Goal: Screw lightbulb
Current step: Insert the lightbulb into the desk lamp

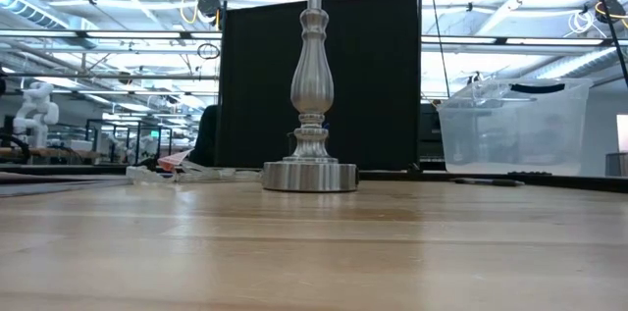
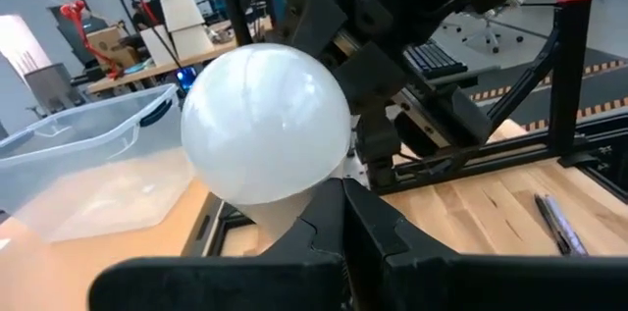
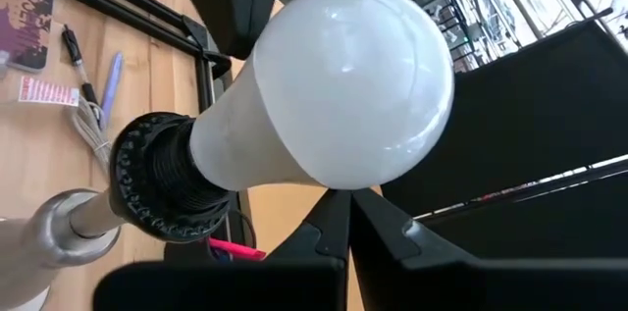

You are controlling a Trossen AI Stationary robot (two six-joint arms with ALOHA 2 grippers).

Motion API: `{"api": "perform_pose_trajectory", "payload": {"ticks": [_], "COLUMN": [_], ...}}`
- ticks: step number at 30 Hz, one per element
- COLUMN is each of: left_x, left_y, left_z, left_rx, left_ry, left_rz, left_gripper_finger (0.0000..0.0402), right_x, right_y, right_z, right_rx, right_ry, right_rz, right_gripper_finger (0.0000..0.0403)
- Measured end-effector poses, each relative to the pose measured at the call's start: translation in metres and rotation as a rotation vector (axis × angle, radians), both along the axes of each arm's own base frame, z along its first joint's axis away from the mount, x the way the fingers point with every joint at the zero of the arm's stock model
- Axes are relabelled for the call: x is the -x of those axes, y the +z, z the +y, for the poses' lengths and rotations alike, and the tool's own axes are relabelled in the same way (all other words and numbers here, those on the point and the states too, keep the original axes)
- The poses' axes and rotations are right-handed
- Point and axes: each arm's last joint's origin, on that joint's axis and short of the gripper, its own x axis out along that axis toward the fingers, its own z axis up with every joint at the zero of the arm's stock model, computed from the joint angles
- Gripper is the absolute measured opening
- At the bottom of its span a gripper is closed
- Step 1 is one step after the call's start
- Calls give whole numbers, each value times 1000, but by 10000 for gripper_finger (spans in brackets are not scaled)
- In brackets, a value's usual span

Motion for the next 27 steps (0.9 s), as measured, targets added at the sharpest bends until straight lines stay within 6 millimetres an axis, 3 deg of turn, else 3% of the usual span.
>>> {"api": "perform_pose_trajectory", "payload": {"ticks": [21, 27], "left_x": [2, 11], "left_y": [-1, 5], "left_z": [6, -1], "left_rx": [-4, -6], "left_ry": [111, 96], "left_rz": [17, 5], "left_gripper_finger": [0, 0], "right_x": [5, 6], "right_y": [-5, -8], "right_z": [26, 23], "right_rx": [-36, -38], "right_ry": [39, 13], "right_rz": [12, 32], "right_gripper_finger": [0, 0]}}
